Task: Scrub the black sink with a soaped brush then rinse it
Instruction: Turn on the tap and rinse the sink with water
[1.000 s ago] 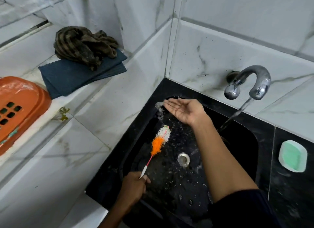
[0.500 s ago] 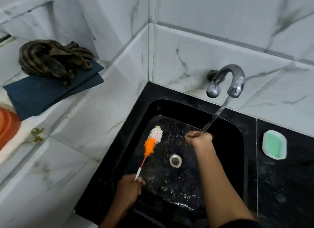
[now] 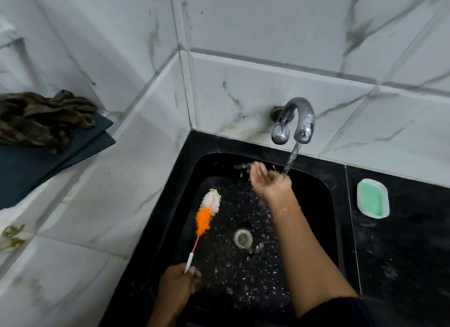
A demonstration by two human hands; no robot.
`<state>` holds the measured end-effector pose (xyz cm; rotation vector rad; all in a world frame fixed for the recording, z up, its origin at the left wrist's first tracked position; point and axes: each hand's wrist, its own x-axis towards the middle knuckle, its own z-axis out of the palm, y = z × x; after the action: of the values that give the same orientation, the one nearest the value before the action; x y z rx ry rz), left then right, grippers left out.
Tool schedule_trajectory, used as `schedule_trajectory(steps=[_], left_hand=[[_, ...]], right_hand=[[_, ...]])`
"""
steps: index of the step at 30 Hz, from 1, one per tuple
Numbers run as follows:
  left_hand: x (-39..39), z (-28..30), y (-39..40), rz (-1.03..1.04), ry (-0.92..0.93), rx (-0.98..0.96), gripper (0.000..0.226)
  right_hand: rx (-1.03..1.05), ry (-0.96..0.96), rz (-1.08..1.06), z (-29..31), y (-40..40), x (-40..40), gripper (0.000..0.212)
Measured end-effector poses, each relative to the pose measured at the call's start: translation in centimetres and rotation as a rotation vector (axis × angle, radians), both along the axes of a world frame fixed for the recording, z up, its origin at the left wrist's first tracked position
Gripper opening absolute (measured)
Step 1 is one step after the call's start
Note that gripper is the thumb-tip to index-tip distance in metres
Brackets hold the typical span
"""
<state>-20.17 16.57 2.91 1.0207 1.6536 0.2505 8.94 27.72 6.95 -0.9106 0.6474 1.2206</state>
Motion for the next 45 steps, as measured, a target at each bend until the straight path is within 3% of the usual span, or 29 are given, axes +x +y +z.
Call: schedule_trajectory(steps=[2, 8, 12, 16, 19, 25, 30, 37, 40, 45], left_hand=[[0.0, 0.0, 0.1, 0.001, 0.008, 0.002, 0.035], [0.5, -0.1, -0.1, -0.004, 0.013, 0.024, 0.034], [0.8, -0.1, -0.5, -0.003, -0.016, 0.053, 0.032], [0.8, -0.3, -0.8, -0.022, -0.028, 0.053, 0.042], [0.7, -0.6, -0.9, -0.034, -0.028, 0.028, 0.049], [1.0, -0.9, -0.9, -0.012, -0.021, 0.02, 0.036], [1.5, -0.5, -0.8, 0.009, -0.032, 0.021, 0.03], [1.6, -0.4, -0.7, -0.006, -0.036, 0.027, 0.031], [1.8, -0.5, -0.8, -0.007, -0.052, 0.02, 0.031], [1.9, -1.2, -0.7, -0.033, -0.033, 0.012, 0.032]], right_hand=[[-0.071, 0.056, -0.045, -1.4, -1.2, -0.2, 0.045], [-0.012, 0.144, -0.057, -3.0, -3.6, -0.2, 0.033], [0.088, 0.06, -0.096, -0.6, -1.8, 2.1, 0.056], [0.149, -0.087, -0.155, 0.2, -0.6, 3.9, 0.044], [0.1, -0.083, -0.156, -0.7, -1.5, 3.6, 0.043], [-0.075, 0.014, 0.088, -3.0, -2.9, -0.3, 0.039], [-0.009, 0.082, 0.114, -3.9, -3.2, -0.4, 0.032], [0.285, 0.006, -0.434, -0.7, -3.5, 5.4, 0.041], [0.159, -0.064, -0.444, -1.2, -4.3, 6.9, 0.044], [-0.059, -0.092, -0.151, -3.2, -5.4, 4.8, 0.039]])
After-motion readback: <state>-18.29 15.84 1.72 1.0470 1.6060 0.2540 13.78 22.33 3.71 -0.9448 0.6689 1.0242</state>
